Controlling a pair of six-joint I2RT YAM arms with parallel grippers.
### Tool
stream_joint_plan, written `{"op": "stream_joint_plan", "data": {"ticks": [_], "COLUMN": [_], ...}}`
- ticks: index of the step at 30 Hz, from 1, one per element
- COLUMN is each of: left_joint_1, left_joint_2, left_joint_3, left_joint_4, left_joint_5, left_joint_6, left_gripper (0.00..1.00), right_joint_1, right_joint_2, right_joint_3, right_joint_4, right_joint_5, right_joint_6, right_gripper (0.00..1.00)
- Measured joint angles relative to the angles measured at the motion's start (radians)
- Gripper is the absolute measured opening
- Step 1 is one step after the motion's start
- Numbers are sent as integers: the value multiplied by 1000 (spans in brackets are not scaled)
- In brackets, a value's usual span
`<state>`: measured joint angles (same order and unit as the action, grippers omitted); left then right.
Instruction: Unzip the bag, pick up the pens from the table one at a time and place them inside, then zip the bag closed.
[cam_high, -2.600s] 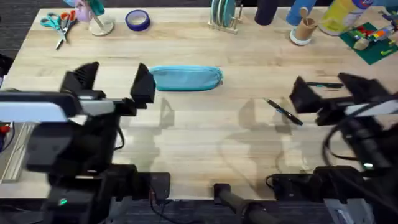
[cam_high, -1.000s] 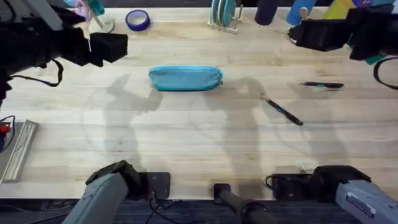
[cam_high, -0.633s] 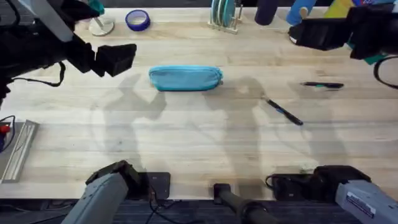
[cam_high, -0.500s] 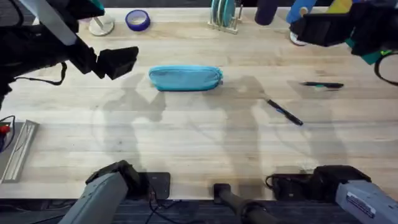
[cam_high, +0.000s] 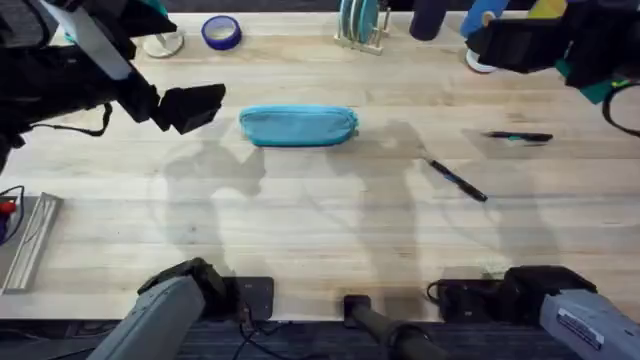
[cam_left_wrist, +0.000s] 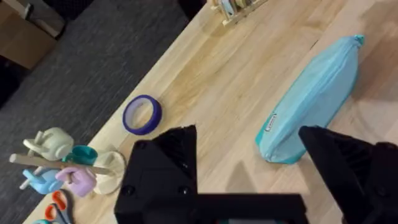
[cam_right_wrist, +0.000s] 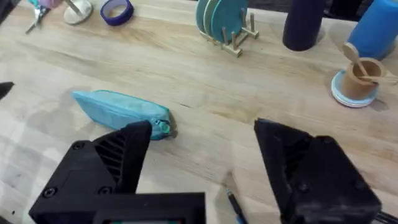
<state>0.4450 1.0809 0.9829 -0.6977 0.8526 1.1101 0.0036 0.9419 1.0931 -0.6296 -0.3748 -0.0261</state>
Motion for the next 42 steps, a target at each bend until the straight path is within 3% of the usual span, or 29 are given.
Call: {"op": "stream_joint_plan", "data": {"ticks": [10,23,33,42], "left_joint_1": [0,0,-7,-73], "left_joint_2": [63,350,548,644], "left_joint_3": [0,0,0,0], "left_joint_4": [-17,-17,6,48], "left_joint_5": [-2,147,161,170], "left_joint_6": [34,198,222,222], "left_gripper": [993,993,994,993], "right_joint_1": [0,0,0,0], "right_joint_2": [0,0,2,46], "right_joint_3": [0,0,0,0], "right_joint_4": [0,0,0,0], "right_joint_5": [0,0,0,0], "right_joint_6": [0,0,0,0], "right_gripper": [996,996,996,996]}}
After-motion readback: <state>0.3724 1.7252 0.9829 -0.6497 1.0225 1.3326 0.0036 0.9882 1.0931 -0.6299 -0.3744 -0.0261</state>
